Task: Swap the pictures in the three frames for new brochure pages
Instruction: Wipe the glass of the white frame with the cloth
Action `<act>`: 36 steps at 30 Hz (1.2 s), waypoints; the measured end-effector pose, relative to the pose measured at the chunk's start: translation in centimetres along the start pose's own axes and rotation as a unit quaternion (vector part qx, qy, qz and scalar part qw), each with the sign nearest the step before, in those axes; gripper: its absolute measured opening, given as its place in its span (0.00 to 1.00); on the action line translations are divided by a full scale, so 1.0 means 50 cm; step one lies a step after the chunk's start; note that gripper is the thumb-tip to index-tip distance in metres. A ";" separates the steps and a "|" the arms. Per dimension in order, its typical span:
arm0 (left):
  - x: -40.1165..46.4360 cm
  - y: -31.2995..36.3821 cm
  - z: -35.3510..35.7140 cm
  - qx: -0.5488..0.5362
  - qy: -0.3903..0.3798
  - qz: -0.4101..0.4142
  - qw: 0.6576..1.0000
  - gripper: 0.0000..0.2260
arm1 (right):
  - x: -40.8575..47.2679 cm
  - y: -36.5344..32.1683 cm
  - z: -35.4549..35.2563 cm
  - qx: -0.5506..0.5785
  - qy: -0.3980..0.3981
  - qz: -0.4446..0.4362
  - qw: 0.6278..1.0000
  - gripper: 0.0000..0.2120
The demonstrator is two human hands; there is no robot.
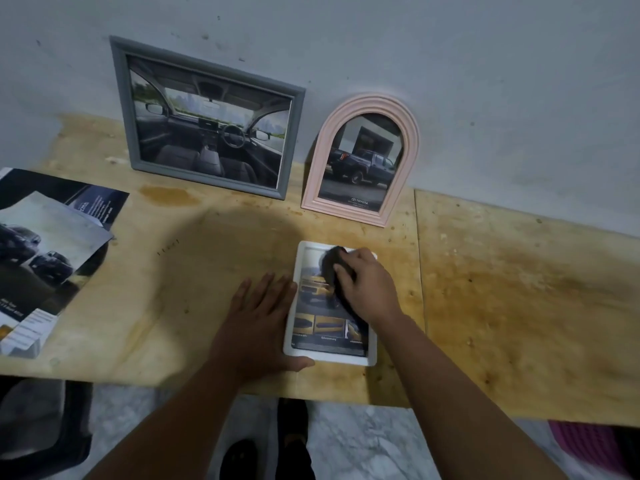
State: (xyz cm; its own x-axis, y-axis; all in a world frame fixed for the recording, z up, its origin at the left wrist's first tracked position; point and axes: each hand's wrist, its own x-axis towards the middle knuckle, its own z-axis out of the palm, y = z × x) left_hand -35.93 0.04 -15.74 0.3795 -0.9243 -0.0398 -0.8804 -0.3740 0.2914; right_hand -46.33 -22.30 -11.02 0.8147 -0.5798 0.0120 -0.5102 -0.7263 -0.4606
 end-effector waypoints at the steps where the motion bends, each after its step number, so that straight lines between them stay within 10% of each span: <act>1: 0.000 -0.001 0.000 0.004 -0.004 -0.002 1.000 0.60 | 0.000 -0.010 0.022 -0.051 -0.002 -0.022 0.998 0.15; 12: 0.001 0.004 -0.004 0.004 -0.013 -0.005 1.000 0.59 | -0.135 -0.030 -0.013 -0.041 -0.222 -0.237 0.945 0.15; 17: 0.003 0.002 -0.006 0.008 -0.011 0.000 1.000 0.59 | 0.002 0.014 -0.053 -0.157 -0.097 -0.122 0.975 0.15; 25: 0.002 0.006 -0.011 0.017 -0.003 0.001 1.000 0.58 | -0.033 0.024 -0.058 -0.253 -0.106 -0.022 0.961 0.16; 36: -0.001 0.002 -0.011 0.005 -0.030 -0.011 0.999 0.59 | -0.196 0.007 -0.050 -0.084 -0.172 -0.018 0.981 0.13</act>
State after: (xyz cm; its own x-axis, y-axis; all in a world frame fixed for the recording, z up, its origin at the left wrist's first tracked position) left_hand -35.88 0.08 -15.18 0.3823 -0.9183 -0.1029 -0.8745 -0.3955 0.2807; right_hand -55.21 -17.79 -9.10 0.8631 -0.4142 -0.2889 -0.4940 -0.8111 -0.3131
